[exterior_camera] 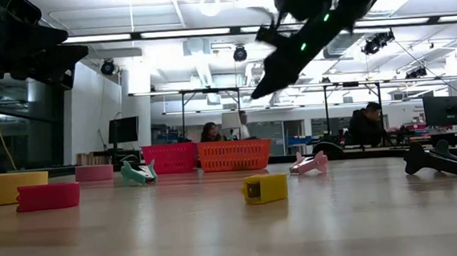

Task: Pick and place Stapler, Stapler remover, tape
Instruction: Put the right red stapler into the orange bin, then put the yellow stapler into the orange bin

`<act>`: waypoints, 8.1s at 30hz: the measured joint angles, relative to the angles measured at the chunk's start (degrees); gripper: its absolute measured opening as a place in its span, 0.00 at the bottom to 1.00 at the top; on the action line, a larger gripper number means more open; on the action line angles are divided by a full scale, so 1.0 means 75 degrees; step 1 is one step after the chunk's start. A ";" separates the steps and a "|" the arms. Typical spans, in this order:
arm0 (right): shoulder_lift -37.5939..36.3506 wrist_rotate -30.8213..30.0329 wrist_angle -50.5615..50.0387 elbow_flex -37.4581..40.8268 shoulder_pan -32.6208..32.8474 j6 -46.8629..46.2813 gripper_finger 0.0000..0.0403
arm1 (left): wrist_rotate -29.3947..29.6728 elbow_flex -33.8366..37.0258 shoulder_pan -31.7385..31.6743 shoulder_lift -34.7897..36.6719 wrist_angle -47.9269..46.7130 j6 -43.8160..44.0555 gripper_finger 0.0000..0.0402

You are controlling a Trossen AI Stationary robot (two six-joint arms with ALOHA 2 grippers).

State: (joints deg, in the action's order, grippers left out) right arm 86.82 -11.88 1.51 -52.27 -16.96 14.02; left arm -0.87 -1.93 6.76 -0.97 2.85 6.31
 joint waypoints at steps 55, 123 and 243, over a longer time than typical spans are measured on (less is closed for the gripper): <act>-0.0606 -0.0072 -0.2519 0.1241 0.7618 -0.9402 0.52 | 0.0000 0.0000 0.0000 -0.0001 -0.0001 0.0002 0.45; 0.3269 0.1017 -0.5787 -0.2442 0.8162 -1.0005 0.50 | 0.0000 0.0000 0.0000 -0.0003 -0.0003 0.0000 0.45; 0.3338 0.1490 -0.2284 -0.2908 -0.0657 -0.1836 0.42 | 0.0000 -0.0001 0.0000 0.0000 0.0000 0.0002 0.45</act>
State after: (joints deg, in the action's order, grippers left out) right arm 111.85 -0.71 -15.62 -74.08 -21.89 0.25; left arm -0.86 -1.94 6.76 -0.98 2.85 6.32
